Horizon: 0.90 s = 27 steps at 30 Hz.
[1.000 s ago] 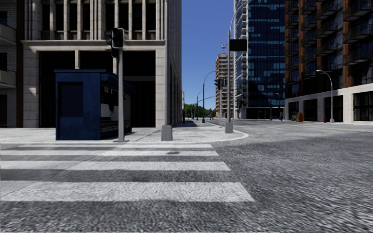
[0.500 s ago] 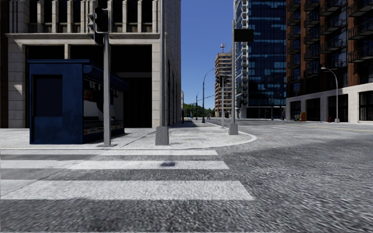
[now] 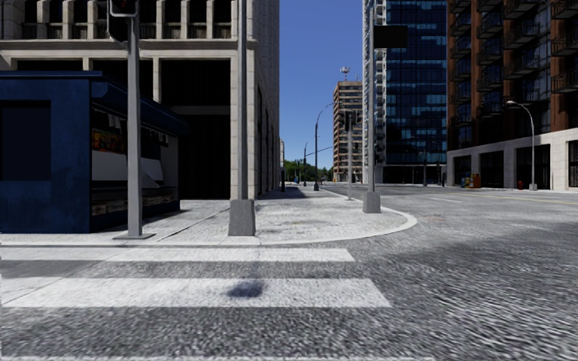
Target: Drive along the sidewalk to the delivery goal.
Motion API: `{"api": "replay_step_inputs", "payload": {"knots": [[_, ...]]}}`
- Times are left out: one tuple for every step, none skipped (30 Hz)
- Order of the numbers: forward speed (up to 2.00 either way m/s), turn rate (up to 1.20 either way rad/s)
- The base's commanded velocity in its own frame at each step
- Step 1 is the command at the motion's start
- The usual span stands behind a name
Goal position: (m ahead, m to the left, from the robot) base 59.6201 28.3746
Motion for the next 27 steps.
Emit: {"api": "replay_step_inputs", "payload": {"knots": [[2.0,0.0],[2.0,0.0],[2.0,0.0],[2.0,0.0],[2.0,0.0],[2.0,0.0],[2.0,0.0],[2.0,0.0],[2.0,0.0],[2.0,0.0],[2.0,0.0],[2.0,0.0],[2.0,0.0],[2.0,0.0],[2.0,0.0],[2.0,0.0],[2.0,0.0],[2.0,0.0],[2.0,0.0],[2.0,0.0],[2.0,0.0],[2.0,0.0],[2.0,0.0],[2.0,0.0],[2.0,0.0],[2.0,0.0],[2.0,0.0]]}}
